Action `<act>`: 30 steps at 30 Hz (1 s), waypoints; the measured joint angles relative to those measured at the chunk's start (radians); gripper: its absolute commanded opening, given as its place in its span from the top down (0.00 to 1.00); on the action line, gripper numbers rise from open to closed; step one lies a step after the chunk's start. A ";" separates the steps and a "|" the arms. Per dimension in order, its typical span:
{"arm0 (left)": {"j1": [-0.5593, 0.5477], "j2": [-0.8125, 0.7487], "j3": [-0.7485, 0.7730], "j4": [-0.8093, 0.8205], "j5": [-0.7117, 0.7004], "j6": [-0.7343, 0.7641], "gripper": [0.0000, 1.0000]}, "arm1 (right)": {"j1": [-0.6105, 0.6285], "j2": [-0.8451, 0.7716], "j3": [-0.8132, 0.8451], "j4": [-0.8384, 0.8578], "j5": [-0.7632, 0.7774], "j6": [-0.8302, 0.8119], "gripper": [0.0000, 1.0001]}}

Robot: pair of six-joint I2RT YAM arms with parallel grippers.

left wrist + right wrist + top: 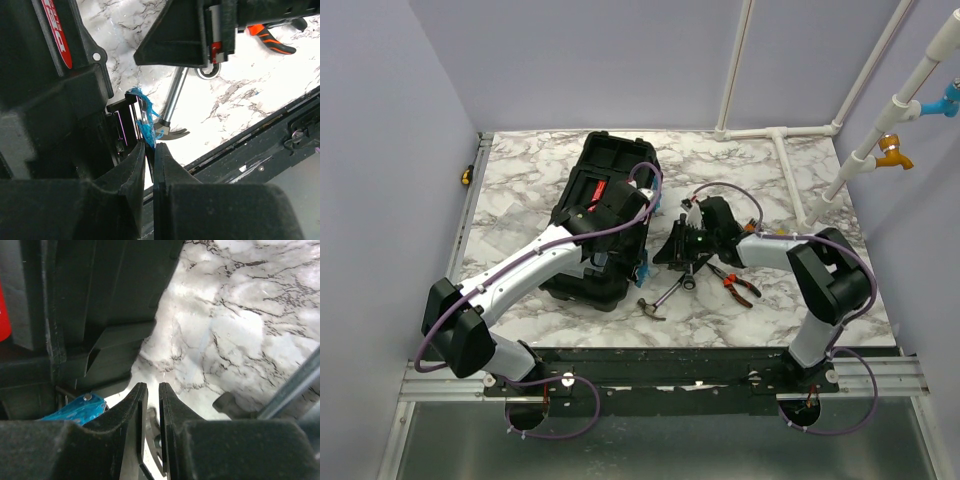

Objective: Pack the tool kit

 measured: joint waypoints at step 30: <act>-0.002 -0.047 0.077 -0.049 -0.091 0.031 0.42 | 0.138 0.051 -0.239 0.672 -0.057 0.425 0.77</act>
